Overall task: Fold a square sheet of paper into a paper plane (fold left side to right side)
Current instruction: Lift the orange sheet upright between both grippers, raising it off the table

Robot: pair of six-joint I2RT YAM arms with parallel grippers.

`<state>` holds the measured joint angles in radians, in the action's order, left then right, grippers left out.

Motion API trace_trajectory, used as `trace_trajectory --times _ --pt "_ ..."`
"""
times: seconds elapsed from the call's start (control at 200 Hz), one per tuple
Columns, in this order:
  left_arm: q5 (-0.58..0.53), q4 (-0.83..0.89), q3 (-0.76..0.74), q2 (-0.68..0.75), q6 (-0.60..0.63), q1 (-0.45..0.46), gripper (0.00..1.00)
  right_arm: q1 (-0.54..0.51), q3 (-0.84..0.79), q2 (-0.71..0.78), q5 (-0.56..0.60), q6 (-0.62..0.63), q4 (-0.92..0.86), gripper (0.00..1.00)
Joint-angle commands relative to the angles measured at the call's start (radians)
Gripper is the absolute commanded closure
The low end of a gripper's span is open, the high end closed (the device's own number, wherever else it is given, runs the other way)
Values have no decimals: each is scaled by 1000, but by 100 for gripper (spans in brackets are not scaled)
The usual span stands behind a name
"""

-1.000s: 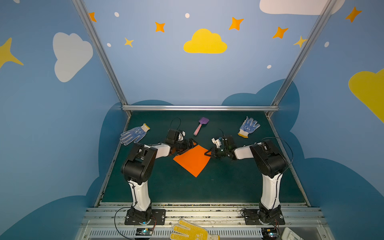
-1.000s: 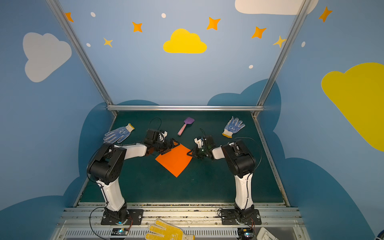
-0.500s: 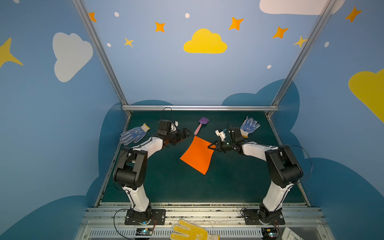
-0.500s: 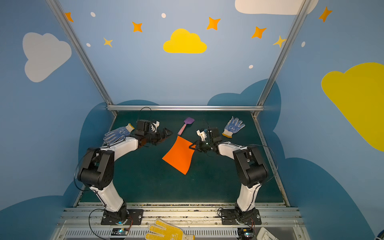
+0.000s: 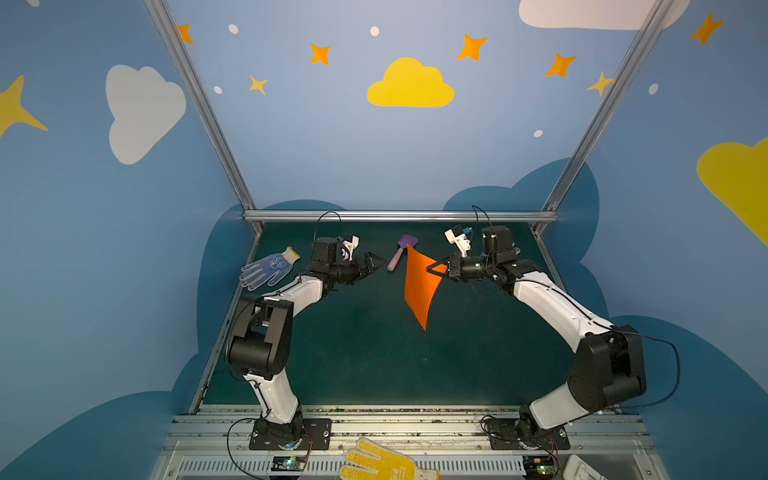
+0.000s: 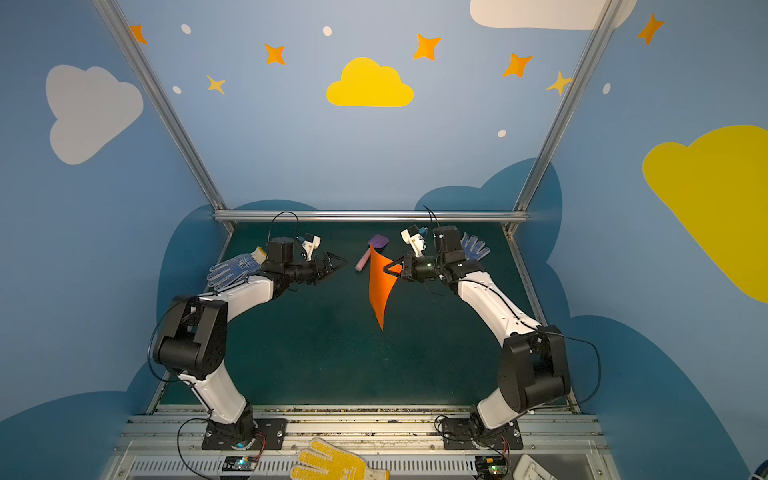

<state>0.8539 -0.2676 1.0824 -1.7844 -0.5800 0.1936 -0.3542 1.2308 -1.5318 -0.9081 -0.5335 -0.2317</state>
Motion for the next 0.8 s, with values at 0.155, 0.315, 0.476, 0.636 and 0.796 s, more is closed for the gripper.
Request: trace_trajectory --times 0.155,0.315,0.476,0.636,0.796 --pt "171 -183 38 -42 -32 39 0 0 81 88 -72 -8 -70 100" --pt "234 -333 46 -62 -130 59 0 -2 96 126 -83 -55 -32 100" --pt "263 -516 46 -61 -257 72 0 -4 134 148 -95 -74 -29 100" --pt "305 -588 75 -50 -320 91 0 -3 154 156 -106 -107 5 100" --pt "339 -618 97 -48 -348 111 0 0 168 157 -108 -117 25 100"
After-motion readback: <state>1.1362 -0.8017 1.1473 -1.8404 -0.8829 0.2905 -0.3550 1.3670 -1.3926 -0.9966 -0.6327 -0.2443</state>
